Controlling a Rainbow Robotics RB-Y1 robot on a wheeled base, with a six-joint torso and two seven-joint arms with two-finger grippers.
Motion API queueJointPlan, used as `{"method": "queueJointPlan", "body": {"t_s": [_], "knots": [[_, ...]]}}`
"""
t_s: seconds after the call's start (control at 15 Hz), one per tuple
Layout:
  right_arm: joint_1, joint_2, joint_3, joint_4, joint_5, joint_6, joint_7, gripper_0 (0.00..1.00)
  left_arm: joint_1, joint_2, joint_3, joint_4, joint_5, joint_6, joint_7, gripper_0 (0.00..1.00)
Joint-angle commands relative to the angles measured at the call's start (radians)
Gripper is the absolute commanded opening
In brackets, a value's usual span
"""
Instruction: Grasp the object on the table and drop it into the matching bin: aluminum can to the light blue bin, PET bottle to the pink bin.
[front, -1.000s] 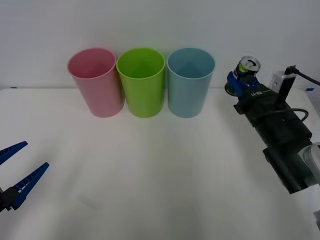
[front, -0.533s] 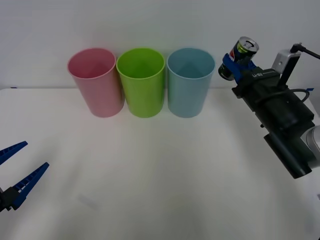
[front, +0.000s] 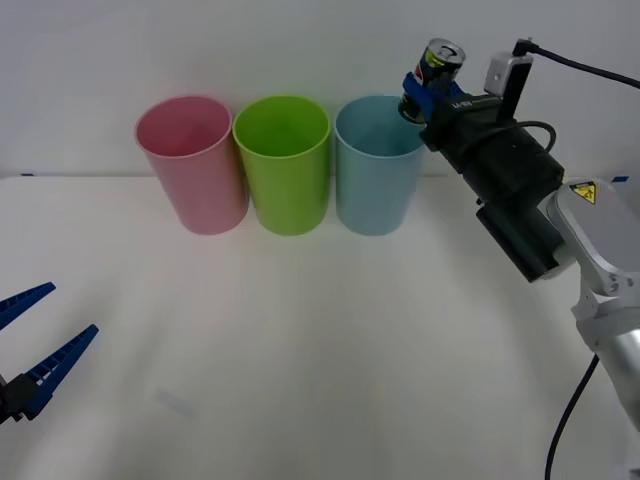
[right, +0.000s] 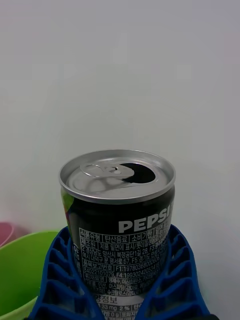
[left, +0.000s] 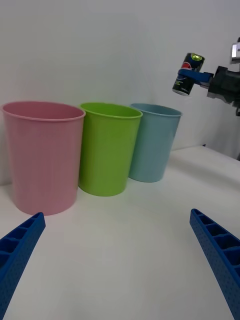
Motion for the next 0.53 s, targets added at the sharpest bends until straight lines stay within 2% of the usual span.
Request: {"method": "queueJointPlan", "body": {"t_s": [0.07, 0.33, 0.53], "knots": [[-0.091, 0.052, 0.001, 0.123, 0.030, 0.002, 0.006, 0.00, 0.000, 0.000, 0.000, 0.000, 0.000, 0.000, 0.000, 1.00], [-0.206, 0.115, 0.001, 0.272, 0.067, 0.017, 0.017, 0.00, 0.000, 0.000, 0.000, 0.000, 0.000, 0.000, 0.000, 1.00], [-0.225, 0.124, 0.002, 0.298, 0.079, 0.023, 0.021, 0.00, 0.000, 0.000, 0.000, 0.000, 0.000, 0.000, 0.000, 1.00]]}}
